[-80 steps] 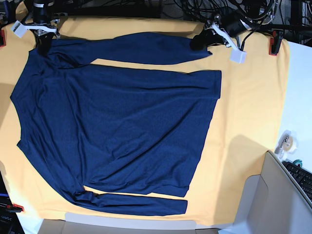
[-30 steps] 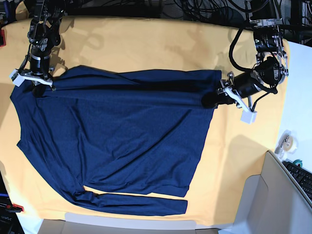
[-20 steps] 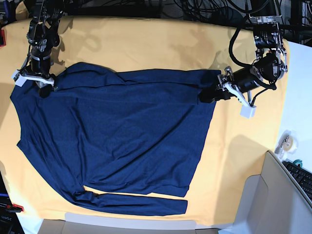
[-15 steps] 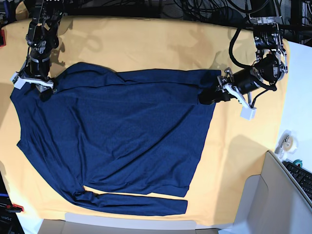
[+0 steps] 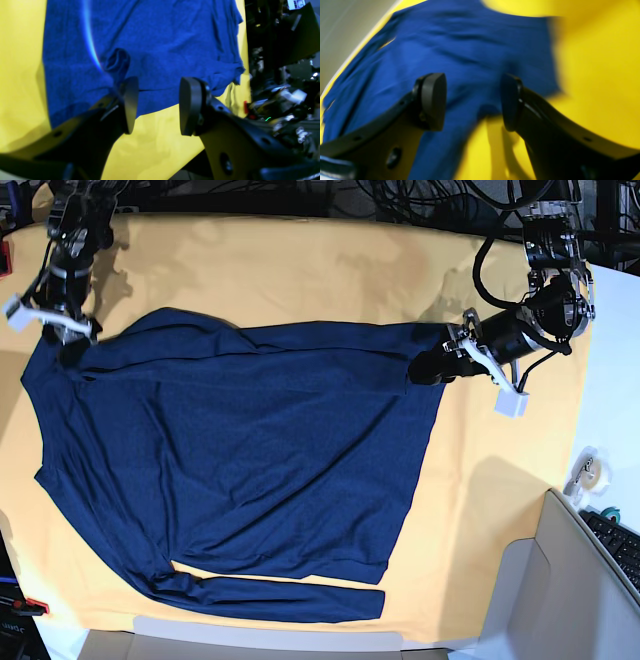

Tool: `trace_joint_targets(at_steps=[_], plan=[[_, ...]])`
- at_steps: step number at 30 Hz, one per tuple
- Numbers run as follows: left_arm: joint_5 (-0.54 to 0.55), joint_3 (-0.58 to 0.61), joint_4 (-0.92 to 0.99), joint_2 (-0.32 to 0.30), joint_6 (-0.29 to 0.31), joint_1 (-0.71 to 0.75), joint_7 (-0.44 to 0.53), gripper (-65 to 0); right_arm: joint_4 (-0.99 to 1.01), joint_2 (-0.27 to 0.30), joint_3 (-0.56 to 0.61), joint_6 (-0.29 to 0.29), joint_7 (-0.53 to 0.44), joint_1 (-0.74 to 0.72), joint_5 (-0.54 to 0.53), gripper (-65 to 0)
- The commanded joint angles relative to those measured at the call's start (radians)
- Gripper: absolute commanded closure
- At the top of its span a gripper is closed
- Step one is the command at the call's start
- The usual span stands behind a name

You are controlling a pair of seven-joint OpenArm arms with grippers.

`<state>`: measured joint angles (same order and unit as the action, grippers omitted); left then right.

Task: Fold the T-shirt properly
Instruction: 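Lift both grippers, raising the shirt's shoulder edge off the table, then hold the shirt edge with both grippers and adjust the grip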

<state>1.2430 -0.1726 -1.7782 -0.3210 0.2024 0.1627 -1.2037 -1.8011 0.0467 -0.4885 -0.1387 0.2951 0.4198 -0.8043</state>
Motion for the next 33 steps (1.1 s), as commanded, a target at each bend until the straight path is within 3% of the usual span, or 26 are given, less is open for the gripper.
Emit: trace_joint_targets(at_steps=[1, 11, 14, 17, 20, 23, 33], plan=[[0.017, -0.032, -0.016, 0.003, 0.004, 0.010, 0.000, -26.7, -0.021, -0.014, -0.026, 0.015, -0.023, 0.008, 0.000, -33.8], [0.019, -0.086, -0.016, 0.016, 0.007, 0.045, -0.003, -26.7, -0.019, -0.109, -0.089, 0.017, -0.026, 0.003, -0.002, -33.8], [0.019, -0.086, -0.016, 0.015, 0.007, 0.045, -0.003, -26.7, -0.010, -0.110, -0.089, 0.017, -0.023, -0.026, -0.017, -33.8], [0.019, -0.086, -0.016, 0.016, 0.009, 0.045, 0.000, -26.7, 0.056, -0.106, -0.091, 0.017, -0.024, -0.057, -0.111, -33.8], [0.014, -0.087, -0.016, 0.020, 0.065, 0.045, 0.000, -26.7, 0.140, -0.101, -0.109, 0.015, -0.020, -0.081, -0.224, -33.8], [0.011, -0.087, -0.016, 0.020, 0.082, 0.045, 0.000, -26.7, 0.214, -0.100, -0.114, 0.015, -0.020, -0.101, -0.292, -33.7], [0.011, -0.089, -0.016, 0.020, 0.082, 0.045, 0.002, -26.7, 0.255, -0.080, -0.114, 0.015, -0.020, -0.169, -0.304, -33.7]])
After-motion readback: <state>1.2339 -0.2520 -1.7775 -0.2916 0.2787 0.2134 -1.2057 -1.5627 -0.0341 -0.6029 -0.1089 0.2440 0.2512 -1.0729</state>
